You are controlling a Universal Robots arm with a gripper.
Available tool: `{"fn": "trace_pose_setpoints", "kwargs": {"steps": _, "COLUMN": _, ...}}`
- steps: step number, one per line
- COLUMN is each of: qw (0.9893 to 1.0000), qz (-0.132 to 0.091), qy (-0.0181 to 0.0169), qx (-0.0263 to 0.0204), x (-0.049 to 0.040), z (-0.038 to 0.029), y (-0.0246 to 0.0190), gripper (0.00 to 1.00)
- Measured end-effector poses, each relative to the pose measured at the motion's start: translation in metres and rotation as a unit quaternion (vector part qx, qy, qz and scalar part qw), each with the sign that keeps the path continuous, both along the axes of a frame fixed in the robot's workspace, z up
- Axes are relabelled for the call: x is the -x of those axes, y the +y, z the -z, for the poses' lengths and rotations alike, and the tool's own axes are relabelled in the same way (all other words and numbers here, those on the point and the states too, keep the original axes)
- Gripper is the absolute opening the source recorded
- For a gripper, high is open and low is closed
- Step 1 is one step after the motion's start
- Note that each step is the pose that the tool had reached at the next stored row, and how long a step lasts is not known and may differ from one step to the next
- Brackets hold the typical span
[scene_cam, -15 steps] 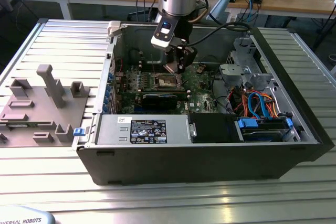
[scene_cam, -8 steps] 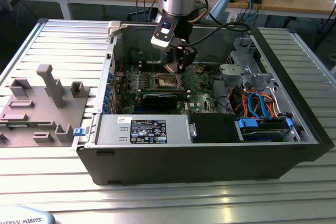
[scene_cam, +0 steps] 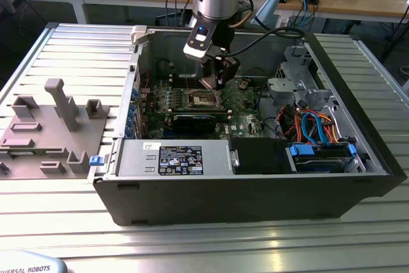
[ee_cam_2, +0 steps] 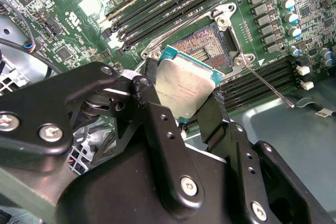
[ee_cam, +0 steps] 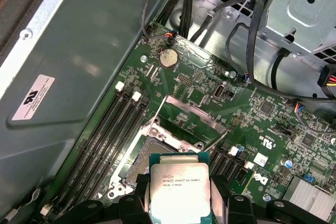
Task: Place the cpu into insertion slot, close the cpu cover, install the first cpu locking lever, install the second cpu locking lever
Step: 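Place the cpu into insertion slot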
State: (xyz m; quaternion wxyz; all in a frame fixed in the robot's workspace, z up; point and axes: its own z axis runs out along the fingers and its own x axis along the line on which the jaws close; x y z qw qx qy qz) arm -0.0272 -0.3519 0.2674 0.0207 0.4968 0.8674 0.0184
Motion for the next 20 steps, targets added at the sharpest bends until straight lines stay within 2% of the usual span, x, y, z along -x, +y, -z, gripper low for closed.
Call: {"fn": "trace_pose_setpoints", "kwargs": {"steps": 20, "qw": 1.0000, "qz": 0.005, "qy": 0.0000, "qx": 0.0000, "x": 0.0000, "z": 0.0003, "y": 0.0000, "gripper": 0.55}}
